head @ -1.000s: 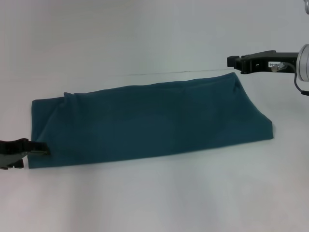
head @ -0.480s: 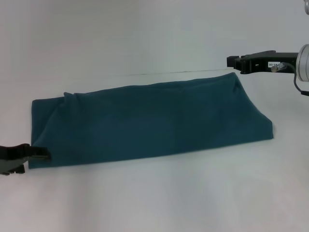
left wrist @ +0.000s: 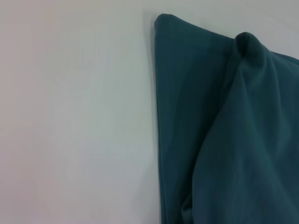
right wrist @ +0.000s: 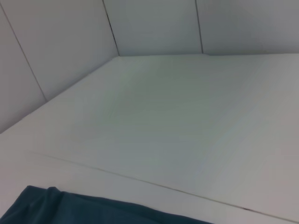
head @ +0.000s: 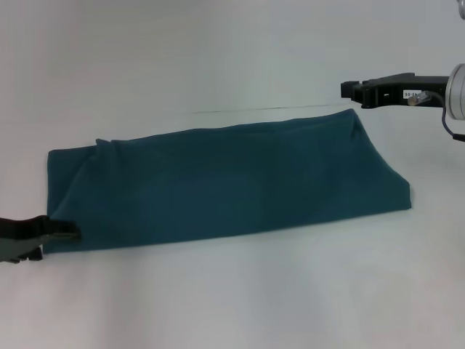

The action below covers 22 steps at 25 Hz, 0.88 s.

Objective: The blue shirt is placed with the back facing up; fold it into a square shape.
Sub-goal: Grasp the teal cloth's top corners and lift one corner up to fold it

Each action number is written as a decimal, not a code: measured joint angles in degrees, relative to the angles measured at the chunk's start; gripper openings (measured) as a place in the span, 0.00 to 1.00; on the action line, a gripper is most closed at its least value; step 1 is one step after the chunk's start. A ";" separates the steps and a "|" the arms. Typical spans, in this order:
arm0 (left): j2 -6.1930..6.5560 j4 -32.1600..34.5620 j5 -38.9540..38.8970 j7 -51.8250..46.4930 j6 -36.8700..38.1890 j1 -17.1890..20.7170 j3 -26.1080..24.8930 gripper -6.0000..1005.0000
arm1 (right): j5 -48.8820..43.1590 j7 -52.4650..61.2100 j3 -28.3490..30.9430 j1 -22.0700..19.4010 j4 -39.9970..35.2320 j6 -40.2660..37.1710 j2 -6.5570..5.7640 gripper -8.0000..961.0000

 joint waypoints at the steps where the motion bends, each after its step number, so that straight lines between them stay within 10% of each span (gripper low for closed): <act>1: 0.00 -0.04 0.00 -0.04 -0.10 -0.01 0.01 0.86 | 0.00 0.00 0.00 -0.09 -0.38 -0.04 0.13 0.01; 22: -0.66 -5.13 0.04 0.13 -3.60 -4.93 2.05 0.86 | 0.00 0.00 0.32 -0.61 -1.32 -0.02 0.45 0.01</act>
